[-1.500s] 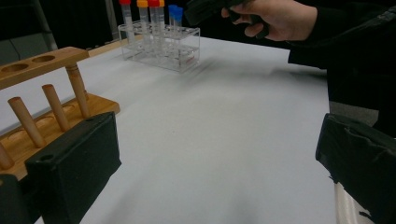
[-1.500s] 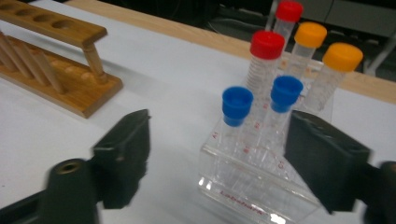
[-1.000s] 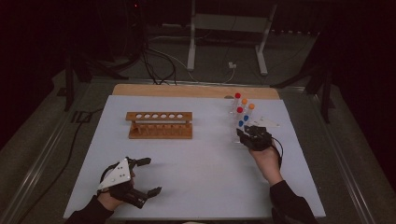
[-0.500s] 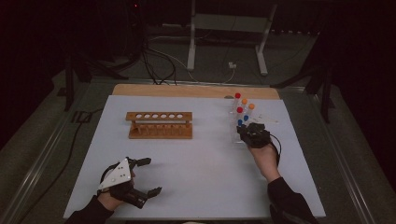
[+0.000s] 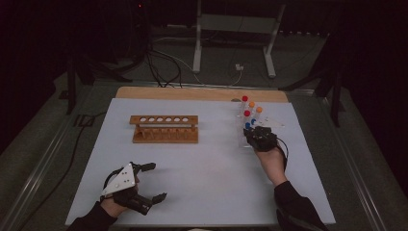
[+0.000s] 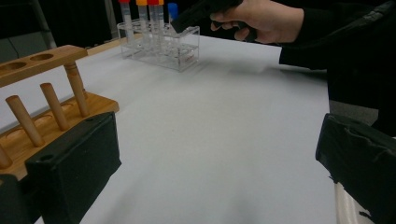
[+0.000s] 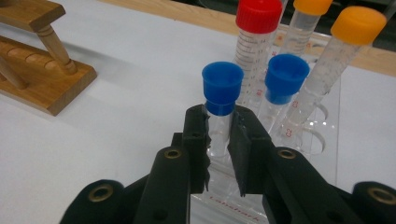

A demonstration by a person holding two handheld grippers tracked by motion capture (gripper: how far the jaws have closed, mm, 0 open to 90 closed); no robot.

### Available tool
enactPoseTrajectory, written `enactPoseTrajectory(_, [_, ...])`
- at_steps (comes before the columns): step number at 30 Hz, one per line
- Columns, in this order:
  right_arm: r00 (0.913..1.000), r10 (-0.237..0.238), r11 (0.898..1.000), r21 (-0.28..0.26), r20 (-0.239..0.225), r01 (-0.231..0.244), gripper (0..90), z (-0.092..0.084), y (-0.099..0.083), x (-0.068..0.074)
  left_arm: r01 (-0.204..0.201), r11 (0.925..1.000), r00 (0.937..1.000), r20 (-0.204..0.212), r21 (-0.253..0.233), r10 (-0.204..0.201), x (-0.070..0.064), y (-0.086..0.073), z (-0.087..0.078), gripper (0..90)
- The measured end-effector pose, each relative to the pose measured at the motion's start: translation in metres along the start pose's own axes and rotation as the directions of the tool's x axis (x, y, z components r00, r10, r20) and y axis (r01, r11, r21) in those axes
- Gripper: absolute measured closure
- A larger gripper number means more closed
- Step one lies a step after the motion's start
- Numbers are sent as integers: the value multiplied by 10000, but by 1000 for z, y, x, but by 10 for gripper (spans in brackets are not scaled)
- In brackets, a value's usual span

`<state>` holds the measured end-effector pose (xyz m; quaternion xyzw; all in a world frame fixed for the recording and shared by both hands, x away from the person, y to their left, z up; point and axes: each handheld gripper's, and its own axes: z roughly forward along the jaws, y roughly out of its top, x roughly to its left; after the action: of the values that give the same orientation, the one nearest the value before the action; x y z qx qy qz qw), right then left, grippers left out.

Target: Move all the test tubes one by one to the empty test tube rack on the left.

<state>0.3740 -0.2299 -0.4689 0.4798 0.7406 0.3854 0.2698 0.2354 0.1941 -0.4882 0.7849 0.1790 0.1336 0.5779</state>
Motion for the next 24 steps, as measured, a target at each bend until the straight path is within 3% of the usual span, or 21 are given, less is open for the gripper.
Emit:
enactPoseTrajectory(9, [9985,-513,9955,-786,206,528,766,-20,9,3,-57,9999,10000,-1,100,57,0,0,0,5])
enactPoseTrajectory(24, [9970,-769,9824,-1703,75,771,766,-49,24,9,300,9992,9995,-130,277,-296,2,2,1,5])
